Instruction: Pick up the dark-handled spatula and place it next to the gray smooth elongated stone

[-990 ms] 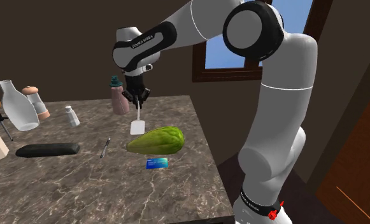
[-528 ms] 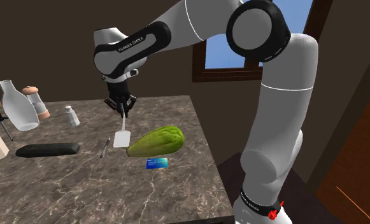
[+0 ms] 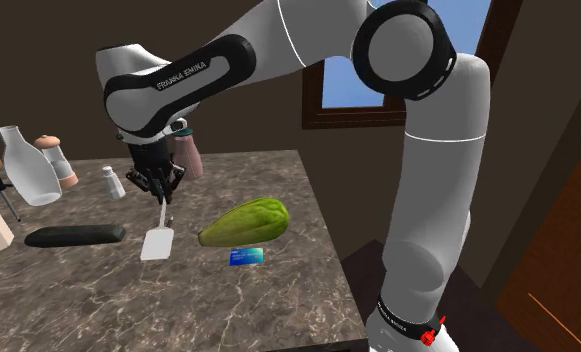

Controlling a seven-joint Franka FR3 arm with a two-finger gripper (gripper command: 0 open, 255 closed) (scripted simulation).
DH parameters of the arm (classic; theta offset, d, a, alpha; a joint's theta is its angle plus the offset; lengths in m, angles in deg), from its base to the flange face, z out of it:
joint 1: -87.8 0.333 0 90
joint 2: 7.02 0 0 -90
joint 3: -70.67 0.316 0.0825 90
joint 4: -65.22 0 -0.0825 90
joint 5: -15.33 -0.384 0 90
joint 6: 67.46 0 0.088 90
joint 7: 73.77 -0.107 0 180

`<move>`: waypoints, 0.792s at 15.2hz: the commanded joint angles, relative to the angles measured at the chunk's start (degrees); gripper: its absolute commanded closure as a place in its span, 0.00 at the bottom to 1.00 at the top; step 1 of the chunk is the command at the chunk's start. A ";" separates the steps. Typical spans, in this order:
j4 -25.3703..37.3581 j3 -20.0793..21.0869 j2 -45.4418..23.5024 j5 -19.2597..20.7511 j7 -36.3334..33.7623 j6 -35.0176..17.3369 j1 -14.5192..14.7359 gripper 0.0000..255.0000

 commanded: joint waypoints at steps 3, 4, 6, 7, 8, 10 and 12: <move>3.32 2.00 -2.80 1.70 -6.01 1.39 3.59 1.00; 4.28 2.45 -3.61 2.19 -7.47 1.79 4.54 1.00; 6.44 3.30 -5.40 3.26 -10.39 2.67 6.51 1.00; 7.64 3.65 -6.38 3.83 -11.82 3.16 7.58 1.00; 8.92 3.98 -7.42 4.42 -13.25 3.69 8.68 1.00; 11.74 4.58 -9.67 5.68 -16.05 4.85 10.96 1.00; 14.93 5.00 -12.13 6.99 -18.74 6.17 13.44 1.00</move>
